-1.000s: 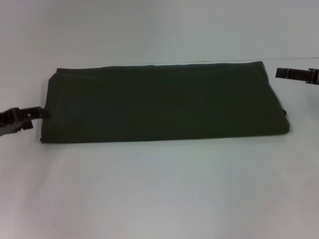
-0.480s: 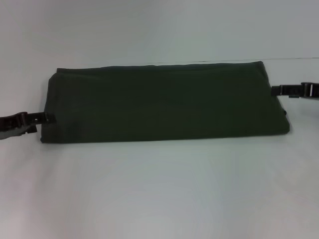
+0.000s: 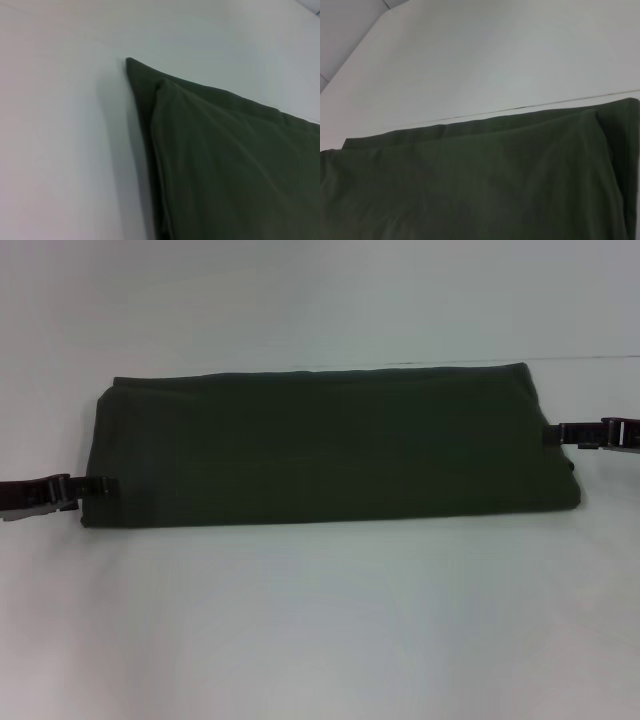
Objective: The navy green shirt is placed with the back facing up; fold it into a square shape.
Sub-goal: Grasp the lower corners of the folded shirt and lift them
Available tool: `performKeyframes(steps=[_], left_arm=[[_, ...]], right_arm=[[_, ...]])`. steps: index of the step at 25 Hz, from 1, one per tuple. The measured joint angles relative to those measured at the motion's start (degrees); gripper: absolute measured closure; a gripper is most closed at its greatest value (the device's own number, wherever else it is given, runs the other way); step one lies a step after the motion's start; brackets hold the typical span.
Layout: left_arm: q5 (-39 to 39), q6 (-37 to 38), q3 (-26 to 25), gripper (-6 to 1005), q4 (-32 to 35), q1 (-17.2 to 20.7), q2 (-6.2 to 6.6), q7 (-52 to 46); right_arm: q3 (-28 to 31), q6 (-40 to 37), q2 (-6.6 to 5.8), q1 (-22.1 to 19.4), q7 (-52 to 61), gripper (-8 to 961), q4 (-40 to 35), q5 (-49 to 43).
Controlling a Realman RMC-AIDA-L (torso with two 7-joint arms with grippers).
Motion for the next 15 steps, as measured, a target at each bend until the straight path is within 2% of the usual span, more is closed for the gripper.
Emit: performKeyframes(steps=[15], left_arm=[[1.11,-0.97,0.51,198,-1.96,-1.30,-0.11,-0.23]], right_arm=[[0.08,0.74,-0.33,0.45,0.10,167,-0.02,-0.08]])
